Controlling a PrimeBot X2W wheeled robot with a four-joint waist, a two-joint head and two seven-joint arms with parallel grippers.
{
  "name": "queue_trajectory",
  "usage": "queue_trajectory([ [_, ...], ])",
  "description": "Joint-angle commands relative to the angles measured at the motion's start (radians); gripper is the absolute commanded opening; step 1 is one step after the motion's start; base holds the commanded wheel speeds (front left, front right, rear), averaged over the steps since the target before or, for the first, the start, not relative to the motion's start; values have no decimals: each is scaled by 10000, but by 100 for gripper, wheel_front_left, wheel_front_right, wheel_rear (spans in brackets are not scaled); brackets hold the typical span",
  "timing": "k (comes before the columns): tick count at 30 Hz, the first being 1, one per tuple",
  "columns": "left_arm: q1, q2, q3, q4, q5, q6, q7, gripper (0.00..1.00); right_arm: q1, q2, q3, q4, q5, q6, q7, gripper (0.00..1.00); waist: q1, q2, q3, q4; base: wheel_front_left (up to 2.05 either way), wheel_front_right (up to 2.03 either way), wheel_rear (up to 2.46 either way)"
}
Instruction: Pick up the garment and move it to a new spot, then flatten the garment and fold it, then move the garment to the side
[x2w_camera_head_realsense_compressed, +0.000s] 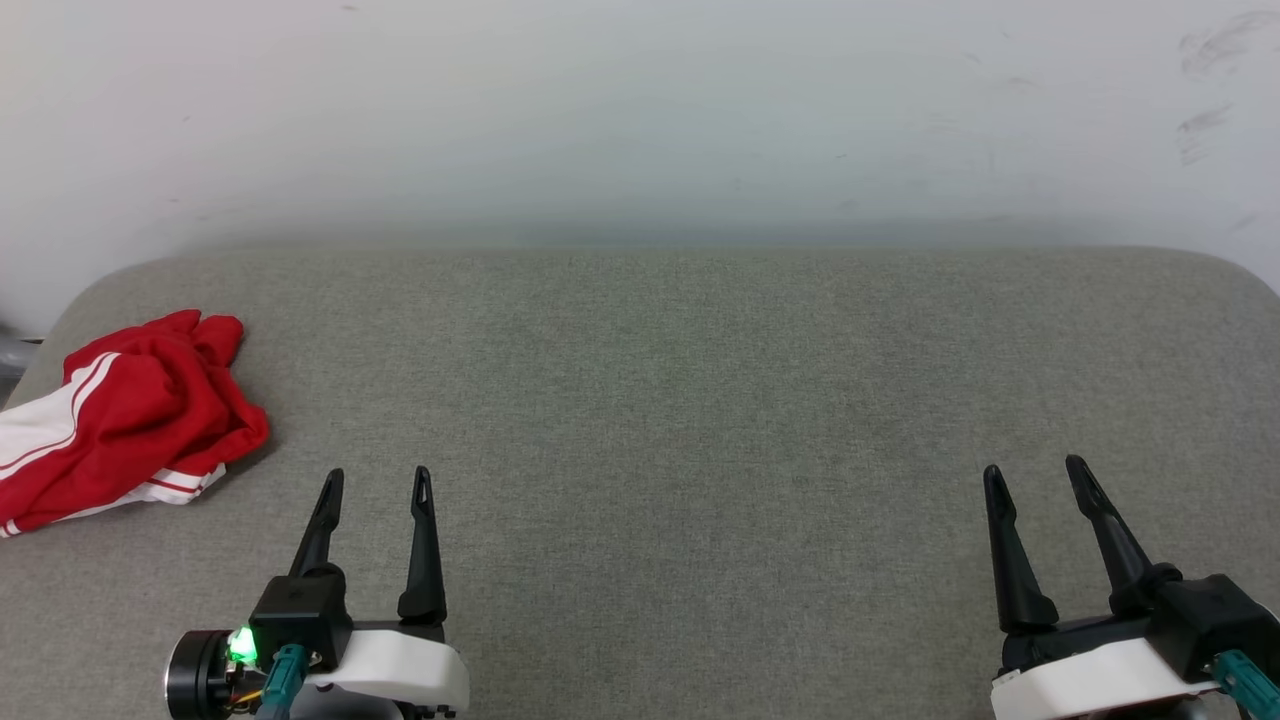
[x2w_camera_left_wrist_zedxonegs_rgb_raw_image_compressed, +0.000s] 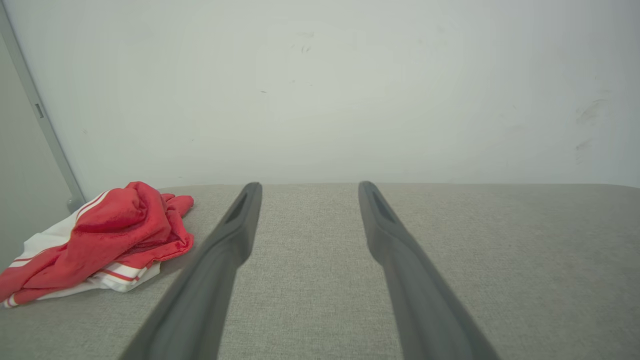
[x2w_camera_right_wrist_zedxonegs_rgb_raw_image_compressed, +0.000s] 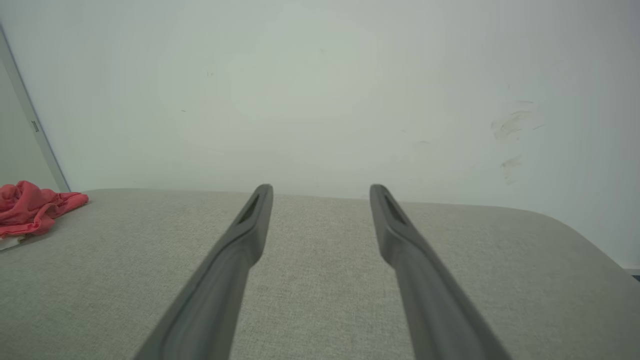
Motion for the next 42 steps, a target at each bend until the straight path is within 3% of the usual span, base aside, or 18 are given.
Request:
queue_trajectory([
  [1,96,-17,46,45,-13,-18,-32,100,64,16,-5,22,116,-7,-35,100,0,0,-7,5,0,0,0],
  [15,-81,-29,88,149,-137,-43,-32,100,101,16,36,29,260,-5,-34,100,0,0,31,534,0,0,0],
  [42,-148,-31,457,195,-585,71,-30,100,68,16,255,-38,200,-7,-30,100,0,0,304,4229,0,0,0],
])
